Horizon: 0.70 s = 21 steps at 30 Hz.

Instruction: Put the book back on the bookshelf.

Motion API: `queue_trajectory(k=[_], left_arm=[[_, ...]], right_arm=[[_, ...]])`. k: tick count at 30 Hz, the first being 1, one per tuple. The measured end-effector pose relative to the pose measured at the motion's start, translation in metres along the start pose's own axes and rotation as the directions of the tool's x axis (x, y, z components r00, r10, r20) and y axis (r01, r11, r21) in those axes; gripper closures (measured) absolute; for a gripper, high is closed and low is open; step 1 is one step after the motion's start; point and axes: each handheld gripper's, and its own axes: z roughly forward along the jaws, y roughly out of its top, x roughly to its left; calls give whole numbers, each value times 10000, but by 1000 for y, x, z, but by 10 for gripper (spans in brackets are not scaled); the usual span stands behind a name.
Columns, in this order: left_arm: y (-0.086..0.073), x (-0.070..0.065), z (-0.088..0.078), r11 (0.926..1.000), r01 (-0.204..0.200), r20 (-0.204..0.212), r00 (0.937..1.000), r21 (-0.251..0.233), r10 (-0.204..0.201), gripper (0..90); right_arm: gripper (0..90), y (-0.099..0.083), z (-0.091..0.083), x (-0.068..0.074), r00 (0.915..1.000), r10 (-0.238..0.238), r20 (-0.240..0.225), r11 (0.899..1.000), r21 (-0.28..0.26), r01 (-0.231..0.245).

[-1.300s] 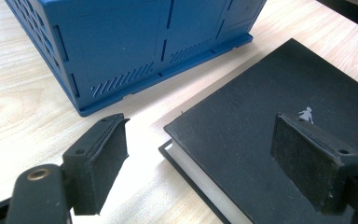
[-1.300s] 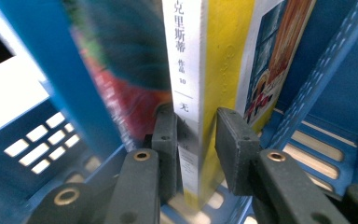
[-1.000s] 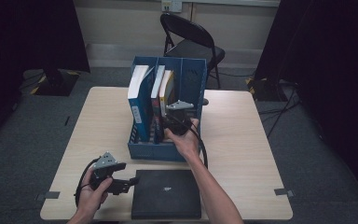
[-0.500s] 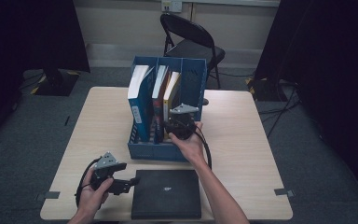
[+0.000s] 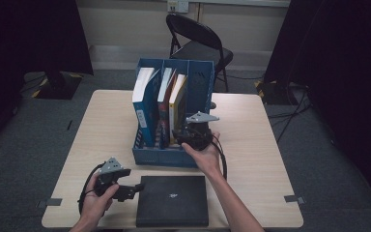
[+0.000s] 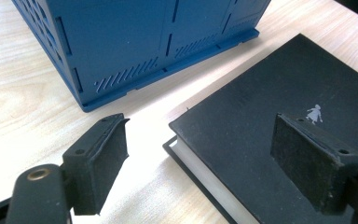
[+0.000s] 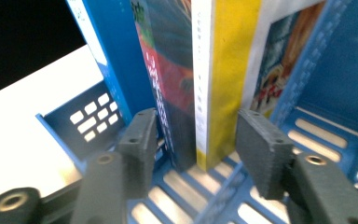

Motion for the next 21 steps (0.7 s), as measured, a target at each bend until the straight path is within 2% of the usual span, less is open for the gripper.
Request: queue_trajectory(k=[6, 9, 14, 21], left_arm=[[1, 1, 1, 9999, 135, -11, 9999, 69, -135, 170], [1, 1, 2, 9998, 153, -121, 9998, 152, -151, 174], [2, 0, 4, 9995, 130, -191, 9997, 281, -124, 191], [3, -2, 6, 9996, 123, -226, 9997, 265, -117, 194]], right_arm=[[398, -13, -23, -5, 9999, 167, -39, 9998, -73, -167], [389, -20, -36, -5, 10000, 67, -52, 9999, -83, -68], [385, -30, -57, -5, 9997, 214, -119, 9995, -228, -217], [381, -51, -82, -3, 9990, 398, -223, 9991, -112, -400]])
